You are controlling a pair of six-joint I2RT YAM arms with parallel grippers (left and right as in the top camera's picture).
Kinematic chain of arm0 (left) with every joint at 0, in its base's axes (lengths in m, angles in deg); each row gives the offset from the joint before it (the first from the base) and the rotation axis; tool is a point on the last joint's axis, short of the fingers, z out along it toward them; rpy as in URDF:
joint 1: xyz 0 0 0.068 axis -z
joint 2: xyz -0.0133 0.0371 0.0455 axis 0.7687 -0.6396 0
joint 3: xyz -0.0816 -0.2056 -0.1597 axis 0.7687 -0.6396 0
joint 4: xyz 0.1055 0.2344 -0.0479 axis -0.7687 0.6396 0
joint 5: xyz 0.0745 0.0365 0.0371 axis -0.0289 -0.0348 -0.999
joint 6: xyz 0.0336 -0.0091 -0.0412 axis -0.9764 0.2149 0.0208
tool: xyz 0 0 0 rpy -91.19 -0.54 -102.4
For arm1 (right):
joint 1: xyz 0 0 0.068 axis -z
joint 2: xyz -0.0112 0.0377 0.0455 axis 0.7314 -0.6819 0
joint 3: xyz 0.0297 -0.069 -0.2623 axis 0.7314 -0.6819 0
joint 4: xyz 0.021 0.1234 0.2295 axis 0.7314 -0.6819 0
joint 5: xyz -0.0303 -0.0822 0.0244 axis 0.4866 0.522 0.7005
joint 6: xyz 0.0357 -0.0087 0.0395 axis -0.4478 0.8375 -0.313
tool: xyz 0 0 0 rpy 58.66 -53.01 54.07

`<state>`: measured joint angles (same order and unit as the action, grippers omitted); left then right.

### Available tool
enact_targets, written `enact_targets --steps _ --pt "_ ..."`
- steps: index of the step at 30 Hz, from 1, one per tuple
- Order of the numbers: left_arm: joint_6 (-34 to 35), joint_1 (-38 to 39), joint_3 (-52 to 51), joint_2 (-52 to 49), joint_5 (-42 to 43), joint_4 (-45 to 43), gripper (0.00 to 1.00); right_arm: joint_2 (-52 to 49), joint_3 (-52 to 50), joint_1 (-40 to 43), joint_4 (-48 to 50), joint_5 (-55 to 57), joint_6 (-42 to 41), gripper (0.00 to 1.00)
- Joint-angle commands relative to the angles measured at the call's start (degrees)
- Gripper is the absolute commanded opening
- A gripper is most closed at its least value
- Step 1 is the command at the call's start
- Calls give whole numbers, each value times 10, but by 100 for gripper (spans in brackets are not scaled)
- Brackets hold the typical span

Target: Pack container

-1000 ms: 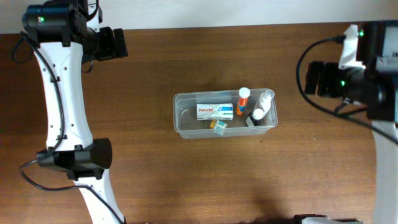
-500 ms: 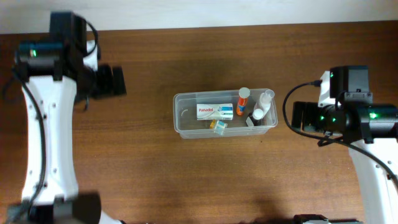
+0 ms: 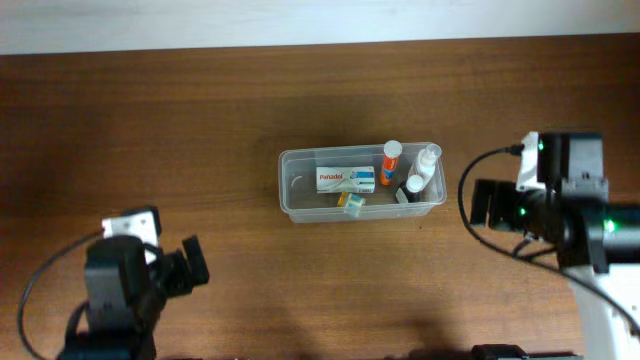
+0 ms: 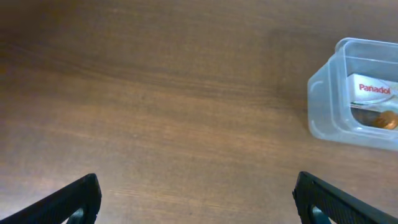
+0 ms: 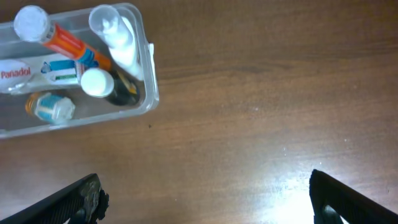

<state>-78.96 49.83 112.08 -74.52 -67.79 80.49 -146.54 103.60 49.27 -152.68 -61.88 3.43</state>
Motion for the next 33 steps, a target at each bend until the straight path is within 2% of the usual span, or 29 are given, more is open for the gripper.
enact_targets --steps 1,9,24,26,29,33 --pt "3 -2 -11 31 -39 -8 99 31 -46 0 18 -3 -18 98" --pt "3 -1 -11 31 -37 -7 99 14 -57 0 21 1 -21 98" --pt "3 -1 -11 31 -37 -7 99 -90 -57 0 18 1 -21 98" --pt "3 -1 -11 31 -37 -7 100 -97 -57 0 34 -7 -22 98" --pt "3 -1 -11 31 -37 -7 99 -87 -70 0 160 -38 -21 99" --pt "3 -1 -11 31 -37 -7 99 -41 -116 0 265 -51 -21 98"
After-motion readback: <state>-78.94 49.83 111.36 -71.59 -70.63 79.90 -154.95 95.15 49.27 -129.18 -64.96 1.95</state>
